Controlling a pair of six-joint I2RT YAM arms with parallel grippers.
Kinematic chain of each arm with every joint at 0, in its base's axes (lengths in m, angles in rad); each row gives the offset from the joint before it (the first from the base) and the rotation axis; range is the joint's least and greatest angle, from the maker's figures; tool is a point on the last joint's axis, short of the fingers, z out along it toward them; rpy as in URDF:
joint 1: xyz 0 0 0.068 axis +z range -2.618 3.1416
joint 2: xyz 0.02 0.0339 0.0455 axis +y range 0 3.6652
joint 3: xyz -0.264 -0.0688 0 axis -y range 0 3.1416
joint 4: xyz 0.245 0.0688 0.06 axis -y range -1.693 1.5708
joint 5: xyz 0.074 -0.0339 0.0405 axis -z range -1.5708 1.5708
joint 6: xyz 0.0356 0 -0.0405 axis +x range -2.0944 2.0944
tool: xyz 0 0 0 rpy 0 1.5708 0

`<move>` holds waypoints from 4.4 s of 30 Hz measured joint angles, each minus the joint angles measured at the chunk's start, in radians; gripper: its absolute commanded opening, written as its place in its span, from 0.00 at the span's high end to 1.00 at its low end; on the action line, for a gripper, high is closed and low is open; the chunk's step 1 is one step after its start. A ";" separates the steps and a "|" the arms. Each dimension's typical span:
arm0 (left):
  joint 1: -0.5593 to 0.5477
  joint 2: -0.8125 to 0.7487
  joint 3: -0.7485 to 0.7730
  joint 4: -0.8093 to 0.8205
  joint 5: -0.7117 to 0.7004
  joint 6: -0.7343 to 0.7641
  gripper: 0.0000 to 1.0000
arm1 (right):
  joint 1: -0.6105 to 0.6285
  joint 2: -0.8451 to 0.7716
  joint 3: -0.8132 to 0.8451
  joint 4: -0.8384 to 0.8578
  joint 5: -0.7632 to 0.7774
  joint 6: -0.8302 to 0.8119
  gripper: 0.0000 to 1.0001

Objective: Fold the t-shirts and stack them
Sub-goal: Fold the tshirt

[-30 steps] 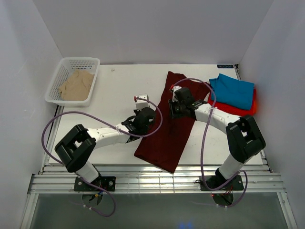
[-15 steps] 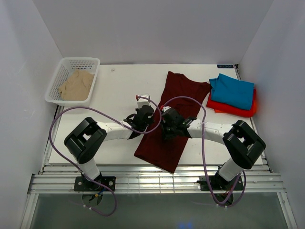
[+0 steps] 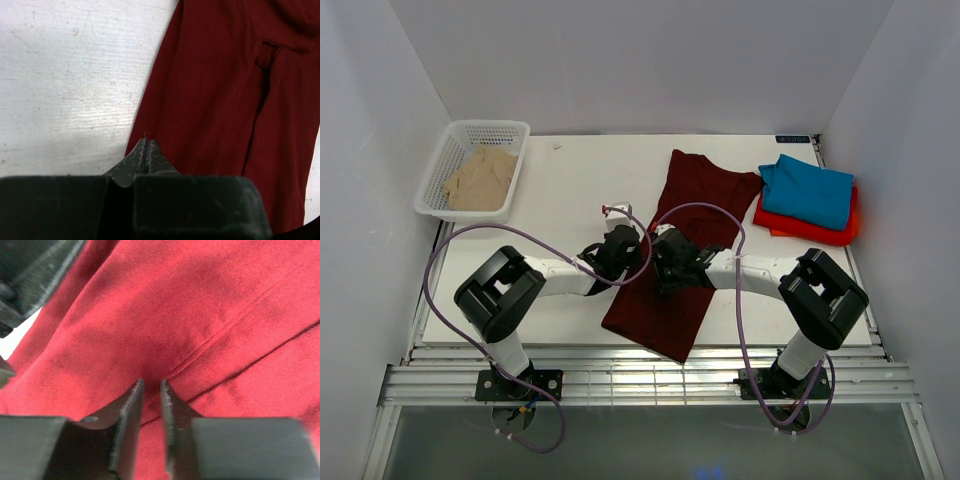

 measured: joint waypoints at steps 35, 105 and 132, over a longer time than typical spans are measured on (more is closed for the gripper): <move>0.000 0.063 -0.037 0.058 0.047 -0.088 1.00 | 0.040 -0.096 0.000 -0.072 0.092 0.053 0.92; -0.001 0.063 -0.050 0.077 0.036 -0.098 1.00 | 0.139 -0.068 -0.046 -0.056 0.031 0.153 0.92; -0.003 0.063 -0.050 0.077 0.035 -0.098 1.00 | 0.216 -0.225 -0.026 -0.232 0.138 0.238 0.92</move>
